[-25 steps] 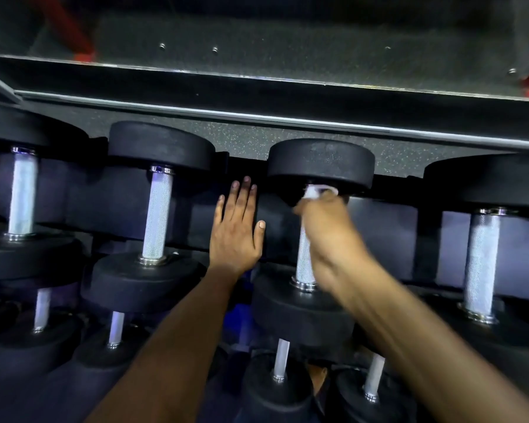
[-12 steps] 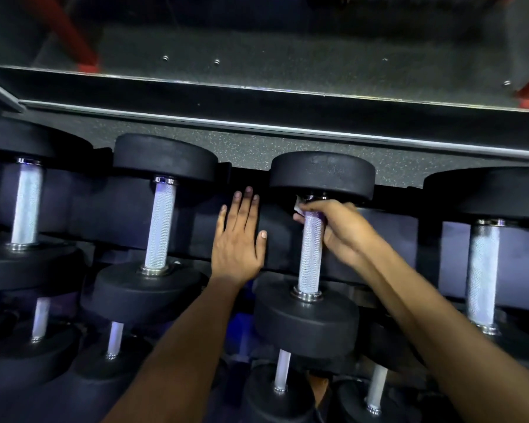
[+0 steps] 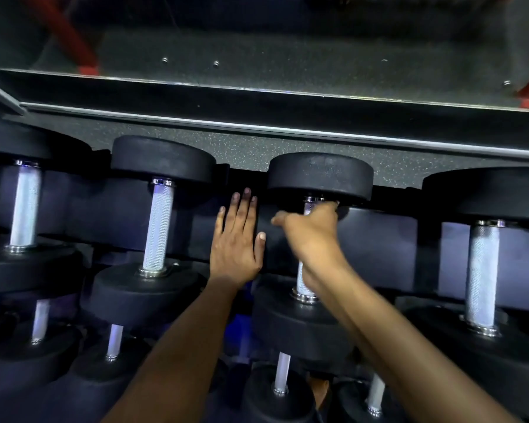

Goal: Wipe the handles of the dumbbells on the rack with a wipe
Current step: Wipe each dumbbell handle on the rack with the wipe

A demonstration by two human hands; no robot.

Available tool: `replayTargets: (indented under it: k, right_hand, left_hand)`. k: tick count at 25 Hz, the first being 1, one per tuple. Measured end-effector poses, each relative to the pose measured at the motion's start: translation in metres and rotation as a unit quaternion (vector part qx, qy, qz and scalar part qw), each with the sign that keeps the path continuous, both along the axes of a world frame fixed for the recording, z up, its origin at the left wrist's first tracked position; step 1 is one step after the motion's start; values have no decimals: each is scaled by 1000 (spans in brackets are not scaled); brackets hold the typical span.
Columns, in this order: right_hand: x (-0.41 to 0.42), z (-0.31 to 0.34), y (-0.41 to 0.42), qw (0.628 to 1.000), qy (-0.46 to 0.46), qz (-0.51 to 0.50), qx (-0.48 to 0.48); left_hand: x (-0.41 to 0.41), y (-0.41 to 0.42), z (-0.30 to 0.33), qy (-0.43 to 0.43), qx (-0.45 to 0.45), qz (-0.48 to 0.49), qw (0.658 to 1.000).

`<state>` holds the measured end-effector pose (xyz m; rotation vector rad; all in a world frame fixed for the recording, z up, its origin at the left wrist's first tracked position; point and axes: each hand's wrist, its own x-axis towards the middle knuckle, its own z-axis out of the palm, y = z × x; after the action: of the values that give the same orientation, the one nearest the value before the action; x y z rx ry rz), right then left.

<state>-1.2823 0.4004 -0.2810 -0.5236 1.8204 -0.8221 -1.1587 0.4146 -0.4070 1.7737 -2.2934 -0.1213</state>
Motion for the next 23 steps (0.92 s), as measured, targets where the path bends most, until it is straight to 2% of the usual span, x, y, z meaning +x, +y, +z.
replayTargets:
  k: [1,2,4,5,6,7,9,10,11,12,13,14,15,16,17,18,21,22,23]
  right_hand:
    - [1,-1,4,1000,10,8,-18]
    - [-5,-6,4,999,-31,-4,-31]
    - [-32,-7,-1,979,-197,-20,-50]
    - [-47,-8,1,966,-252,-28,-57]
    - [-58,-11,4,964,-256,-39,-65]
    - [-65,-13,10,969,-229,-58,-77]
    - [-62,-16,29,981,-108,-109,-116]
    - [-56,-10,38,982,-40,-91,-162]
    - [-48,-1,42,972,31,-28,-233]
    - [-41,6,42,931,132,91,-327]
    - [-38,10,38,837,245,263,-414]
    - [-37,11,27,670,360,464,-454]
    - [-38,15,12,494,441,625,-414]
    - [-45,17,-4,376,461,730,-336]
    - [-58,19,-19,336,454,773,-290]
    - [-72,21,-28,333,465,767,-292]
    - [-98,2,6,409,513,676,-335]
    - [-91,-2,29,427,489,693,-313]
    - [-83,-12,42,421,434,720,-340]
  left_hand:
    - [0,0,0,1,-1,1,1000]
    - [-1,0,0,3,-1,1,1000]
    - [-1,1,1,0,-9,2,1000]
    - [-1,0,1,-4,-8,1,1000]
    - [-1,0,2,-5,-7,-2,1000]
    - [-1,0,2,-4,-7,-2,1000]
    - [-1,-1,1,-2,-11,0,1000]
    - [0,-1,1,1,-7,-2,1000]
    - [0,0,1,4,-3,-4,1000]
    - [0,0,1,3,-6,-5,1000]
    - [1,-1,1,1,-7,-3,1000]
    - [1,-2,0,2,-9,-1,1000]
    - [1,-2,0,5,-10,-1,1000]
    - [1,0,0,6,-9,0,1000]
    - [0,0,0,4,-7,2,1000]
    - [0,1,0,3,-5,2,1000]
    - [-2,0,0,10,-8,1,1000]
    - [0,0,0,9,-10,-1,1000]
    - [0,0,0,7,-12,-2,1000]
